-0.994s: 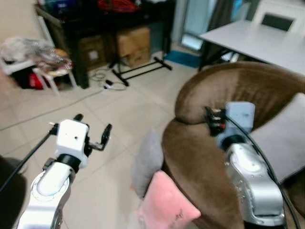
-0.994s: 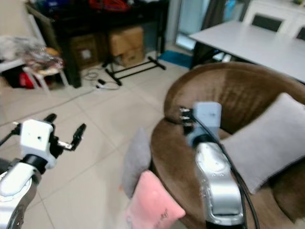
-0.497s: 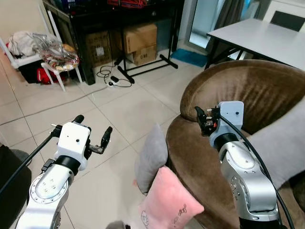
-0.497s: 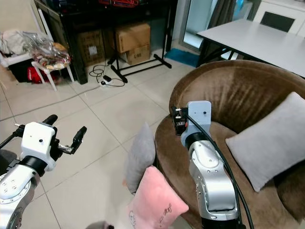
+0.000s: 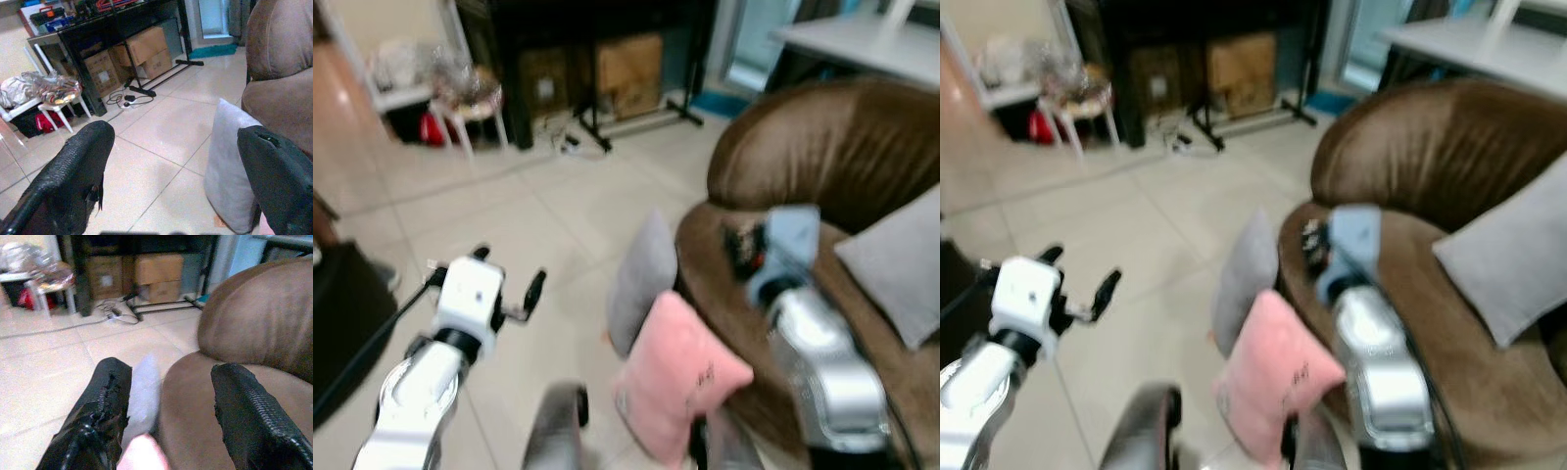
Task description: Move the pillow to the sofa from floor
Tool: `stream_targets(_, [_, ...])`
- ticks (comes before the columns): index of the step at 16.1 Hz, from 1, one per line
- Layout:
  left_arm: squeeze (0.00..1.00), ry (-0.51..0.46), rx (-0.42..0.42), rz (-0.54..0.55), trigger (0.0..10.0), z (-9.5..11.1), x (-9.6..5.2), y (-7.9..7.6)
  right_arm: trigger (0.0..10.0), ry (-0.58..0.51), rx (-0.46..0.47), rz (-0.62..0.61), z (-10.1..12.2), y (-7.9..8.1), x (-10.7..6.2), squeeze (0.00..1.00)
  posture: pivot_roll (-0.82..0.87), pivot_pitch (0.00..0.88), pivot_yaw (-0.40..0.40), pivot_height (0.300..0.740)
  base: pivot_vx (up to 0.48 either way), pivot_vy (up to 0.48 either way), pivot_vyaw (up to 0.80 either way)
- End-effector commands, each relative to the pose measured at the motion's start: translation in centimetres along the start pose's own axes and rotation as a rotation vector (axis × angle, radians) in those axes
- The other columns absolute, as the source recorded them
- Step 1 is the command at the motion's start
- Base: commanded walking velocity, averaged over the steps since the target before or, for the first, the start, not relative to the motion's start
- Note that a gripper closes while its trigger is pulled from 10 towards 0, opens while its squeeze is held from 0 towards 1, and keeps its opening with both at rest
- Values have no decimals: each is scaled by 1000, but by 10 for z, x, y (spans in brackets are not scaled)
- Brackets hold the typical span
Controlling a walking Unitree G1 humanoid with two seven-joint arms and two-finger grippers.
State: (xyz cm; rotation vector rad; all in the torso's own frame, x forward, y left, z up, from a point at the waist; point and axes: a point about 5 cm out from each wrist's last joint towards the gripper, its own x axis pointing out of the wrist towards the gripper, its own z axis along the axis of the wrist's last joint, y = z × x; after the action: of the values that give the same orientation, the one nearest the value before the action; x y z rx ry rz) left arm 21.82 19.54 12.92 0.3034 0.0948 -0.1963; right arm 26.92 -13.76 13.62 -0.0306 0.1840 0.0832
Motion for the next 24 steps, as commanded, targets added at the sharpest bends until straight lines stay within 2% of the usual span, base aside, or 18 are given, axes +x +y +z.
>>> stream_targets(1, [0,-30,22,10,10000,6,1,3,10000,-18,-9,0,3,-2,-1,0,3,0,-29,565,0,0,0])
stream_targets(4, [0,-41,10,32,10000,2,-2,7,10000,11,-5,32,-2,1,-1,0,3,0,-32,565,0,0,0])
stream_targets(5, [0,-40,10,35,10000,1,-3,7,10000,11,0,34,-2,2,-2,271,3,0,-32,565,0,0,0])
stream_targets(6, [0,-41,11,44,10000,-1,-4,8,10000,7,-13,22,-3,-1,-2,1000,4,0,-34,565,0,0,0])
stream_targets(10, [0,-58,-2,102,10000,-4,-6,14,10000,-59,-77,9,0,-8,-3,1000,-7,0,-40,565,0,0,0])
stream_targets(12, [0,-65,-26,102,10000,-6,-8,14,10000,-65,-97,1,-4,-9,-2,1000,-8,0,-43,565,0,0,0])
stream_targets(15, [0,-67,-18,65,10000,-6,-7,10,10000,-59,-137,2,-9,-10,-1,1000,-4,0,-50,565,313,0,267])
stream_targets(17, [0,-71,-17,63,10000,-4,-5,10,10000,-62,-138,-18,-9,-11,0,1000,-5,0,-50,565,356,0,800])
stream_targets(19, [0,-80,-17,55,10000,-1,-3,10,10000,-81,-129,-84,-6,-15,2,1000,-7,0,-48,565,364,0,0])
stream_targets(21, [0,-81,-15,47,10000,-1,-2,9,10000,-39,-110,-75,-9,-16,2,1000,-9,0,-47,565,362,0,0])
stream_targets(24, [0,-77,-12,43,10000,-1,-2,9,10000,-37,-108,-87,-10,-16,2,1000,-9,0,-47,565,358,0,0])
